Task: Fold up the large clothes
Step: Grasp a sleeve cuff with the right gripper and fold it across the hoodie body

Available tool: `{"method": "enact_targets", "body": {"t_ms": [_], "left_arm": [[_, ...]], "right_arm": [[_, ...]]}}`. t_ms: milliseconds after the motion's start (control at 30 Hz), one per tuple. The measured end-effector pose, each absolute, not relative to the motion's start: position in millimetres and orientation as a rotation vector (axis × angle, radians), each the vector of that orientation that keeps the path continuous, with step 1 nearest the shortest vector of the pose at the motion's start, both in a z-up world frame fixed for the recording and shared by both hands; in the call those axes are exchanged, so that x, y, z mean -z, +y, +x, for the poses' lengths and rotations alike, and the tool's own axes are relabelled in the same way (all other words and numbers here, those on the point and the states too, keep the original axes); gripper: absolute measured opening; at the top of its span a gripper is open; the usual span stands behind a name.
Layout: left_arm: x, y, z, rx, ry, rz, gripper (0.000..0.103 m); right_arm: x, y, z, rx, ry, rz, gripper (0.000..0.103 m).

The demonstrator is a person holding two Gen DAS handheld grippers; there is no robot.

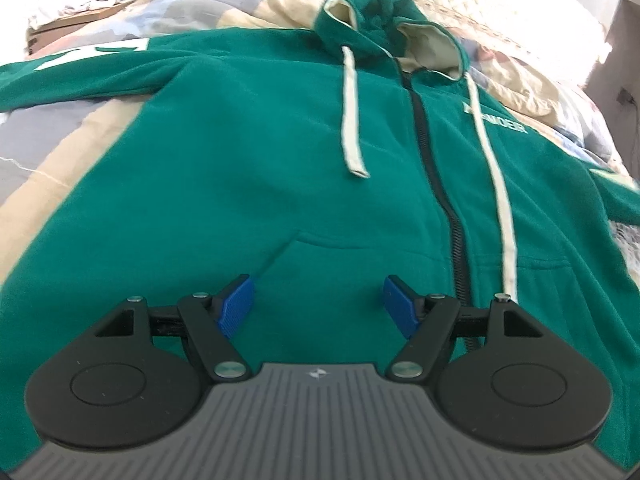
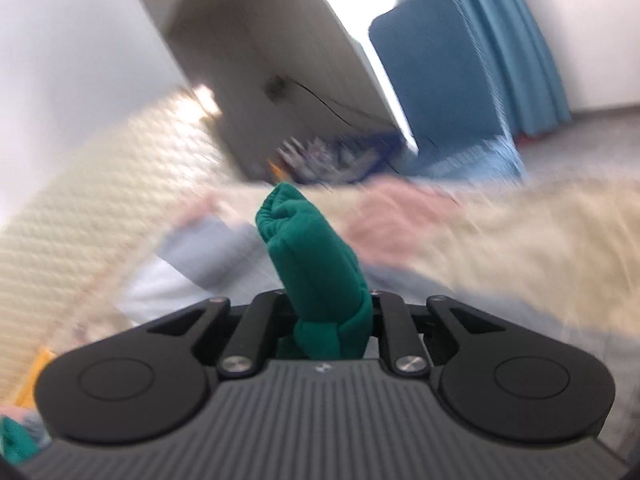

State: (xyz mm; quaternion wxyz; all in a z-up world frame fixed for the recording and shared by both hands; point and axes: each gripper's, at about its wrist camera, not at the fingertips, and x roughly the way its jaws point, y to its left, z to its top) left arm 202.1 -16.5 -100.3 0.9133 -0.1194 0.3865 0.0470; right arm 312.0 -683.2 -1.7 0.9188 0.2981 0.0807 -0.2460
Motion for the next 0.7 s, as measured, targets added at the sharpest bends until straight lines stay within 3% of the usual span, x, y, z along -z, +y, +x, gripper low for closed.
{"method": "enact_targets", "body": {"t_ms": [400,533,700], "left_arm": [[80.6,32.8,179.6,-0.149,0.735,-0.486,0.076],[68.8,43.7,164.9,-0.111,0.701,-0.545,0.076],[54.7,59.0,148.6,-0.091,0.650,-0.602,0.076]], "right_arm": [[-207.5,-507.7,288.8,0.126,-0.018,0.361,0.016],[-229.2,-414.4,272.6,-0.045,-0.020,0.249,0.016],[-200.6,-297.2,242.7,-0.235,0.036,0.058,0.017]]}}
